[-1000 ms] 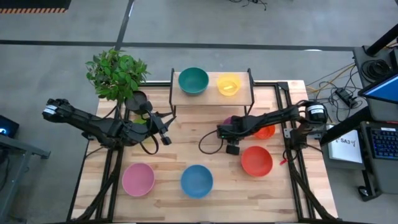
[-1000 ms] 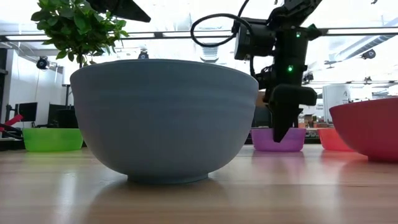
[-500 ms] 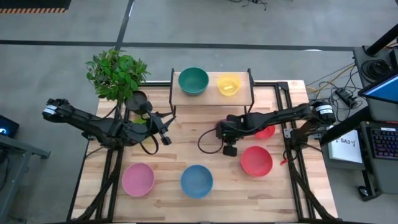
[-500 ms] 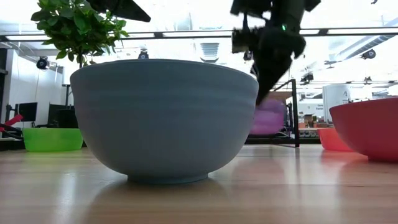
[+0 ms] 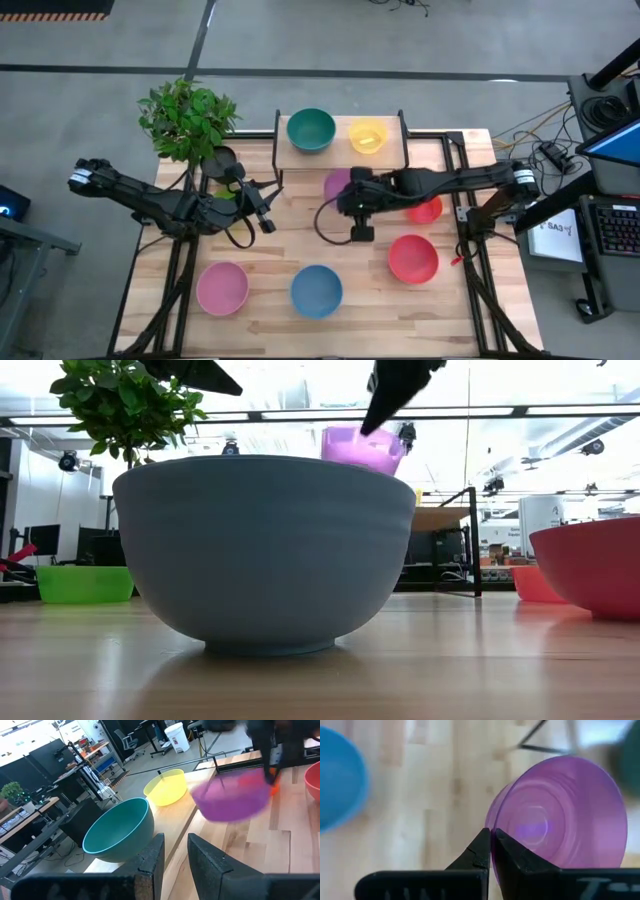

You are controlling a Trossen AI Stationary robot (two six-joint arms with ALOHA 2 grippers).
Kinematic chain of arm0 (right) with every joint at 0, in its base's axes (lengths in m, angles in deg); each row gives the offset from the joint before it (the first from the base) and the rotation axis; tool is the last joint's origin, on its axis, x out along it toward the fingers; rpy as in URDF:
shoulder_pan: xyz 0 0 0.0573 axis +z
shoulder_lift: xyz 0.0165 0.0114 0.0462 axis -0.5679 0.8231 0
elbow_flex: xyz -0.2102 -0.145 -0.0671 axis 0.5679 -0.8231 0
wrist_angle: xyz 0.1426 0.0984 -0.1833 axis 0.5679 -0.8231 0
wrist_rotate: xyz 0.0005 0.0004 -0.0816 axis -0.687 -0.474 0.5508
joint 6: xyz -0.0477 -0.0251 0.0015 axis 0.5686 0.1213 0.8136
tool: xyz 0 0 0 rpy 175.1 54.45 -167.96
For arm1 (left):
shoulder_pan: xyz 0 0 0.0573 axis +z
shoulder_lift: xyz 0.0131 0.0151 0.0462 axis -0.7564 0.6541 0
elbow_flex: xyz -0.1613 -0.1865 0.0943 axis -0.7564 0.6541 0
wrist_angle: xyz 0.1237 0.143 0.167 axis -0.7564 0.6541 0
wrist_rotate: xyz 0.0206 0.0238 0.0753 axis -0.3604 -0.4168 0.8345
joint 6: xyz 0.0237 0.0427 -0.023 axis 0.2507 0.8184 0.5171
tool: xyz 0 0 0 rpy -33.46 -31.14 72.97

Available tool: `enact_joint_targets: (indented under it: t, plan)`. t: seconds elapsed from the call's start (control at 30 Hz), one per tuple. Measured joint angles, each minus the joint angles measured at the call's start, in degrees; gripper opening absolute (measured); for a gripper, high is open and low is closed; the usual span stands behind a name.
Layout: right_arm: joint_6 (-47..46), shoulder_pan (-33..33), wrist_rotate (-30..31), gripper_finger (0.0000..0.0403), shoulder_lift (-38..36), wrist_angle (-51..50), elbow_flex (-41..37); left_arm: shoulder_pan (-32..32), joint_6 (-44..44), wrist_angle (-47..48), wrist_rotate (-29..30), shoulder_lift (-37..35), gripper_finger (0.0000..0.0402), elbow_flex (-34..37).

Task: Place and stack bowls onto a shelf
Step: Stack the small purple bowl on top of the small yellow bowl on the shelf

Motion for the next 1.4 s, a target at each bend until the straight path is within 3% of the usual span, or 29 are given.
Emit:
enact_joint_targets:
  t: [0.27, 0.5, 0.93, 1.03, 1.4]
  plan:
    - [4.88, -3.86, 10.33, 0.0009, 0.00, -11.47, 9.16, 0.00, 0.01, 0.02, -0.01, 0.00, 0.0068, 0.00]
    - [9.64, -12.90, 10.83, 0.0009, 0.00, -15.43, 11.54, 0.00, 0.01, 0.02, -0.02, 0.00, 0.0068, 0.00]
    - [16.18, -28.43, -0.33, 0.0009, 0.06, -14.82, 11.43, 0.00, 0.45, 0.02, -0.02, 0.00, 0.0068, 0.00]
    - [16.79, -29.90, -2.78, 0.0009, 0.56, -13.74, 11.44, 0.00, 0.45, 0.04, -0.02, 0.00, 0.0068, 0.00]
    - [18.64, -29.96, -2.92, 0.0009, 2.40, -12.10, 11.41, 0.00, 0.46, 0.04, -0.02, 0.00, 0.0068, 0.00]
